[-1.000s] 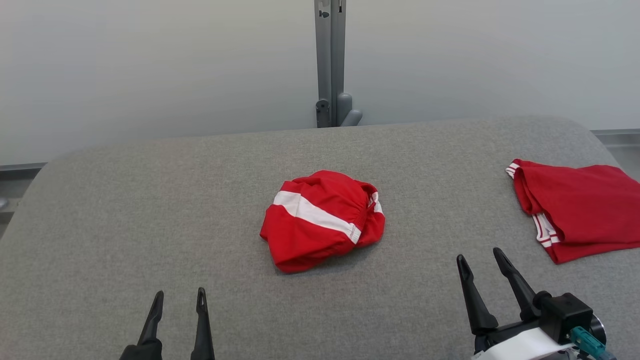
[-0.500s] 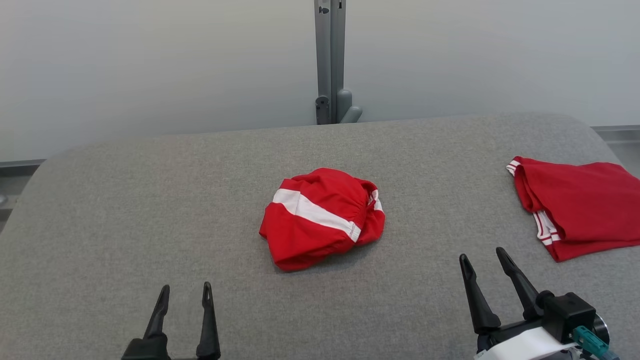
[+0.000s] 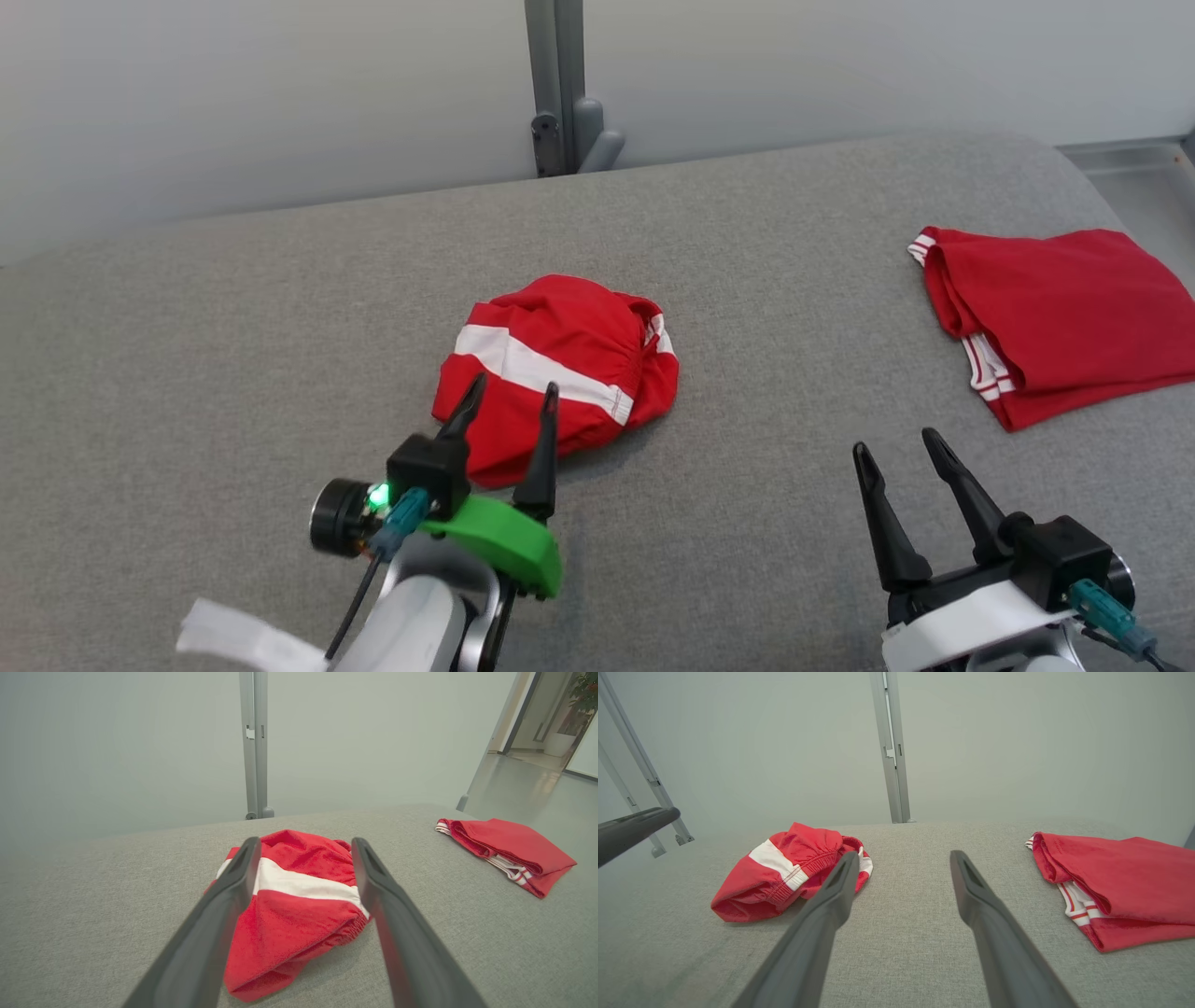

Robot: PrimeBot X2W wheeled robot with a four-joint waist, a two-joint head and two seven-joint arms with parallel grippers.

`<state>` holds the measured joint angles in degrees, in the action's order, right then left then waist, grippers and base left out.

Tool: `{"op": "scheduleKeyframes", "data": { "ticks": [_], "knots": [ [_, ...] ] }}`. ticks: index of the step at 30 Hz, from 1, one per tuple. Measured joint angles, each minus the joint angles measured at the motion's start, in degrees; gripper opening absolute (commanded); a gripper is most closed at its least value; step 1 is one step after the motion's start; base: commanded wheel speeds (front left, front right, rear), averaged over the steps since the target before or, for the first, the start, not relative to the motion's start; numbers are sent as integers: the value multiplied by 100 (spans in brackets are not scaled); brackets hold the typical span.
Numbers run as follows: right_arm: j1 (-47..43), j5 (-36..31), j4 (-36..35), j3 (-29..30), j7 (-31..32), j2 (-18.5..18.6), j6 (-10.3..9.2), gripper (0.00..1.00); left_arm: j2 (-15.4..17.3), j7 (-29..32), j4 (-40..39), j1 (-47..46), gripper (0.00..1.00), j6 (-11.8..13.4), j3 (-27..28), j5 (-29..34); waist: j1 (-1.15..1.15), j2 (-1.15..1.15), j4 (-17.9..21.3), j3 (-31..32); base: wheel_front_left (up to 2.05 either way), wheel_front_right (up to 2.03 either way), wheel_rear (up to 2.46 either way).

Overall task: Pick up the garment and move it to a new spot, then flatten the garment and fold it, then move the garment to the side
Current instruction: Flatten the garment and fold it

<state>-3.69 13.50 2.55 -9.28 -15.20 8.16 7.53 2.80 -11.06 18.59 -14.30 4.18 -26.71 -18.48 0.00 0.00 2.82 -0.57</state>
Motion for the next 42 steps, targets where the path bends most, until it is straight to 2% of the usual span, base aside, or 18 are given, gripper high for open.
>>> {"op": "scheduleKeyframes", "data": {
  "ticks": [6,12,19,24,28,34,41,42],
  "knots": [
    [326,1,-22,-27,0,4,0,100,-1,864,506,-1224,100,354,-750,-101,0,0,227,-448,0,0,0],
    [601,21,-26,-83,0,-14,0,100,-5,1811,968,-2185,100,658,-1467,-766,0,0,455,-906,0,0,0],
    [840,40,34,-226,0,-43,0,100,0,2524,1517,-3036,100,1011,-2273,-1444,1,0,744,-1287,0,0,0],
    [917,47,82,-321,0,-68,0,100,-8,2592,1679,-3428,100,1256,-2615,-1764,1,0,917,-1400,0,0,0],
    [1000,68,127,-400,0,-86,0,100,-5,2625,2120,-3669,100,1444,-2891,-1926,1,0,1087,-1467,0,0,0],
    [1037,96,122,-358,0,-102,0,100,-7,2438,2872,-3936,100,1438,-3041,-2267,1,0,1323,-1557,0,0,0],
    [1037,105,133,-413,0,-120,0,100,-7,2334,3334,-4178,100,1386,-3190,-2574,1,0,1476,-1621,0,0,0],
    [1039,105,133,-419,0,-119,0,100,-7,2334,3389,-4191,79,1367,-3205,-2624,1,0,1497,-1625,0,0,0]
  ]
}}
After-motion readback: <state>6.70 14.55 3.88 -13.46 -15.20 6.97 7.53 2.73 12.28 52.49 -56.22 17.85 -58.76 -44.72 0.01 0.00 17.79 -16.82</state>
